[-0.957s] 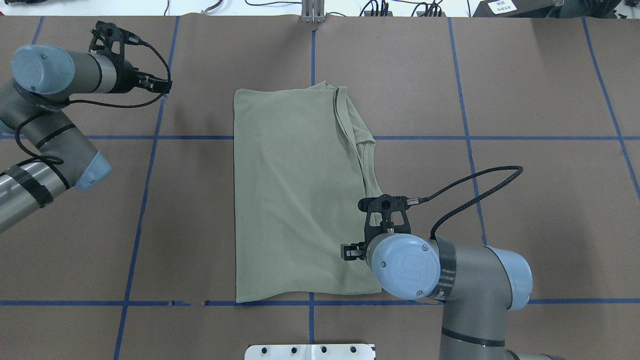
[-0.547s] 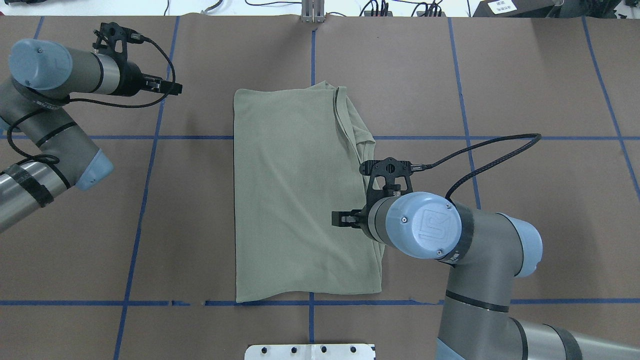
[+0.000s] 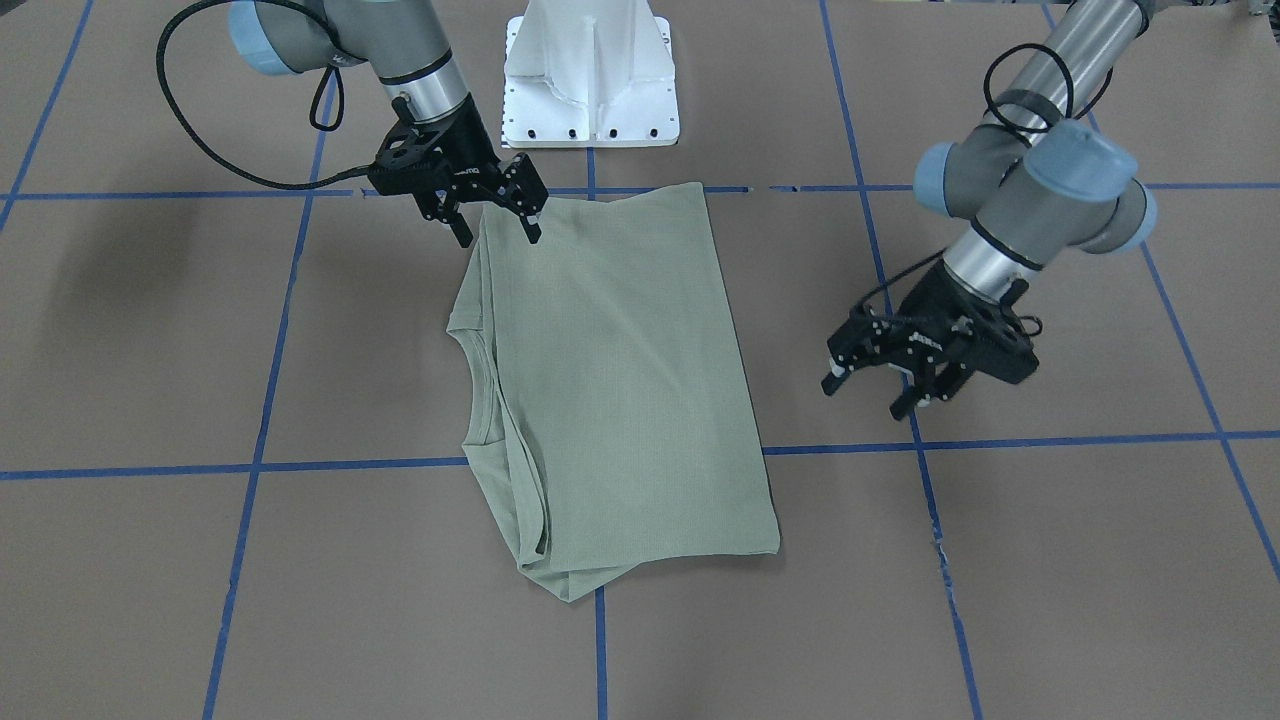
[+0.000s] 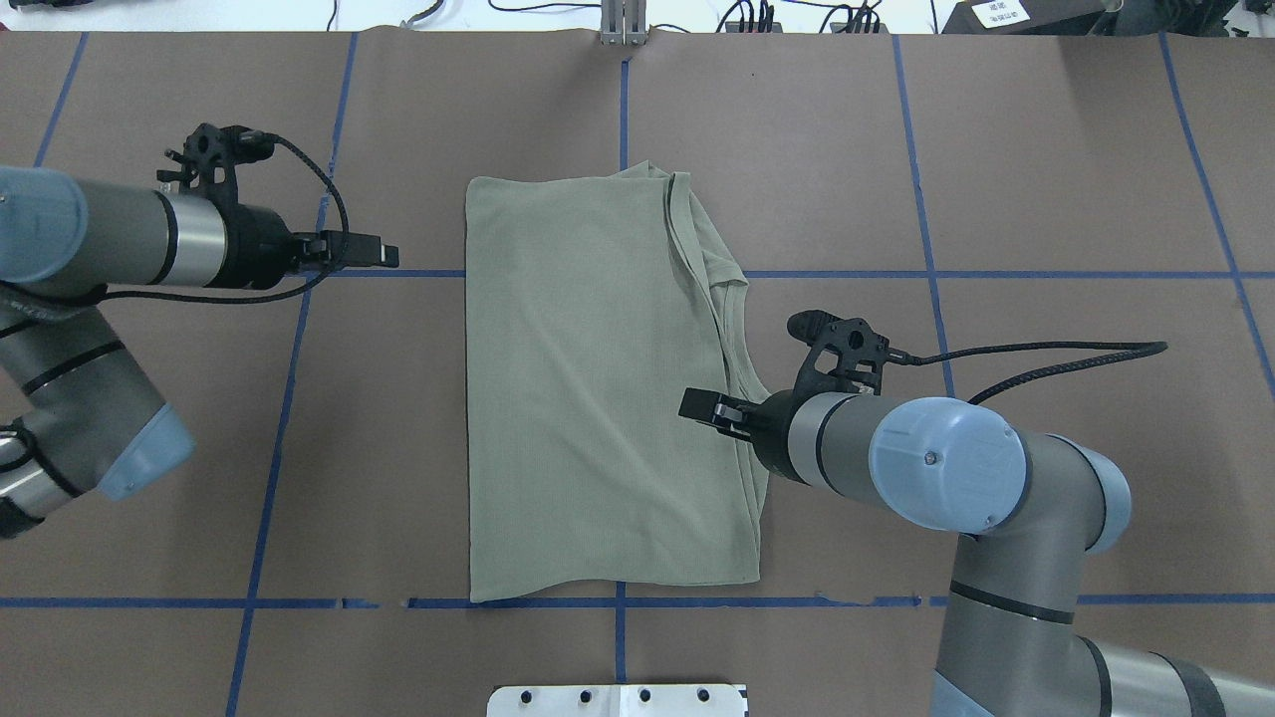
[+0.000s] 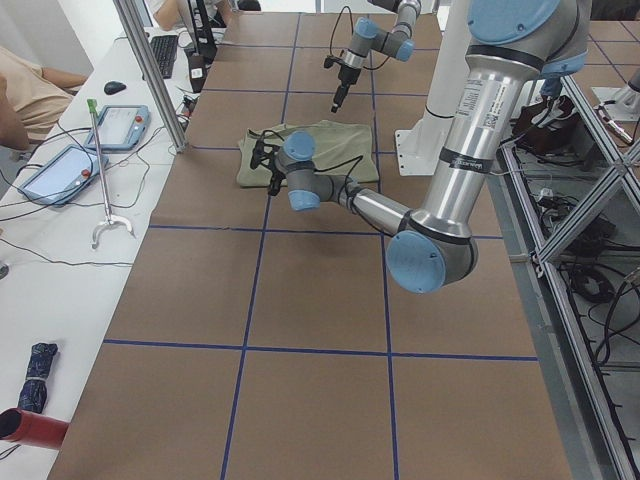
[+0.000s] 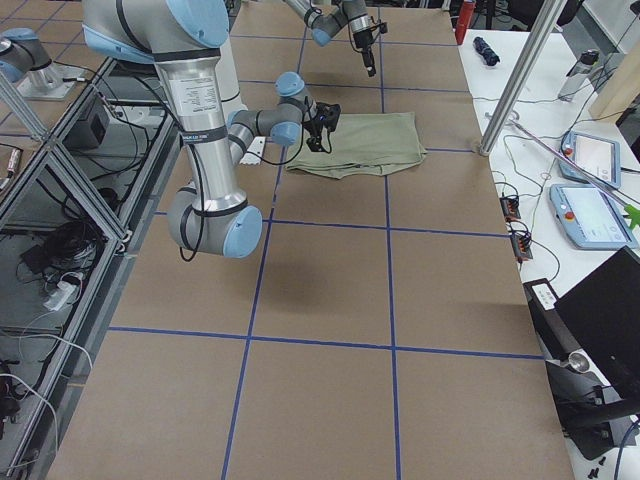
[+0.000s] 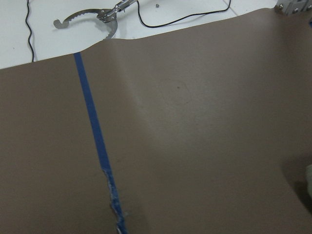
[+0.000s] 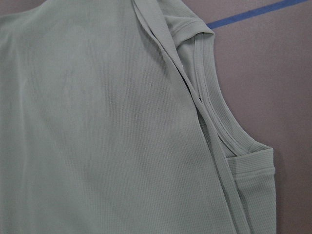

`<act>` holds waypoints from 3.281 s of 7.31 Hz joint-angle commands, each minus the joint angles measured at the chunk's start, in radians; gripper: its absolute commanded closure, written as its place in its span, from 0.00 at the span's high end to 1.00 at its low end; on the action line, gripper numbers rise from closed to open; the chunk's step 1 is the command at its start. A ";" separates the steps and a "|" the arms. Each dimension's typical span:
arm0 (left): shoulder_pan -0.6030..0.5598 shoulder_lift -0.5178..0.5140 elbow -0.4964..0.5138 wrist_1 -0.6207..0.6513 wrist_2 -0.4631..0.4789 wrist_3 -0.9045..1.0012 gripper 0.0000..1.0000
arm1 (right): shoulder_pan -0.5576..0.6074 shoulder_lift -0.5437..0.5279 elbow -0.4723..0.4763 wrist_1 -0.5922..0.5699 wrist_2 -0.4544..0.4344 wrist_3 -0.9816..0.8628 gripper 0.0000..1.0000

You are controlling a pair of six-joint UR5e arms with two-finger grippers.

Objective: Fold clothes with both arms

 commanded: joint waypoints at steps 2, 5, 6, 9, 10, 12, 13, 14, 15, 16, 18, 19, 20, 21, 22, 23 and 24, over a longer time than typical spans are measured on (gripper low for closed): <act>0.245 0.142 -0.305 0.260 0.183 -0.198 1.00 | 0.001 -0.060 0.007 0.091 -0.046 0.045 1.00; 0.412 0.006 -0.300 0.580 0.323 -0.224 1.00 | 0.000 -0.063 0.007 0.091 -0.056 0.045 1.00; 0.480 -0.001 -0.274 0.581 0.361 -0.277 1.00 | 0.000 -0.063 0.005 0.091 -0.059 0.045 1.00; 0.566 -0.033 -0.241 0.581 0.401 -0.455 0.72 | 0.000 -0.063 0.004 0.091 -0.059 0.048 1.00; 0.580 -0.039 -0.241 0.581 0.401 -0.526 0.67 | 0.000 -0.063 0.004 0.091 -0.059 0.048 1.00; 0.609 -0.041 -0.231 0.579 0.446 -0.589 0.67 | 0.000 -0.061 0.002 0.091 -0.059 0.051 1.00; 0.611 -0.042 -0.229 0.578 0.452 -0.592 0.67 | 0.000 -0.061 0.002 0.091 -0.059 0.053 1.00; 0.608 -0.042 -0.226 0.578 0.463 -0.589 0.66 | -0.002 -0.060 0.002 0.091 -0.059 0.053 1.00; 0.606 -0.042 -0.226 0.578 0.466 -0.582 0.66 | -0.002 -0.058 0.002 0.091 -0.059 0.053 1.00; 0.609 -0.044 -0.226 0.578 0.466 -0.580 0.66 | -0.002 -0.058 0.002 0.091 -0.059 0.053 1.00; 0.612 -0.044 -0.224 0.576 0.463 -0.579 0.66 | -0.002 -0.058 0.002 0.091 -0.059 0.053 1.00; 0.612 -0.044 -0.218 0.576 0.463 -0.579 0.66 | -0.002 -0.058 0.002 0.091 -0.059 0.053 1.00; 0.612 -0.050 -0.215 0.576 0.463 -0.579 0.66 | -0.002 -0.058 0.002 0.091 -0.059 0.053 1.00; 0.614 -0.051 -0.215 0.576 0.463 -0.580 0.63 | -0.002 -0.058 0.000 0.091 -0.059 0.053 1.00; 0.614 -0.057 -0.215 0.576 0.464 -0.586 0.52 | -0.002 -0.058 0.000 0.091 -0.059 0.053 1.00; 0.615 -0.057 -0.215 0.576 0.464 -0.585 0.46 | -0.002 -0.058 0.000 0.091 -0.059 0.053 1.00; 0.620 -0.057 -0.215 0.576 0.464 -0.582 0.46 | -0.002 -0.056 0.000 0.091 -0.059 0.053 1.00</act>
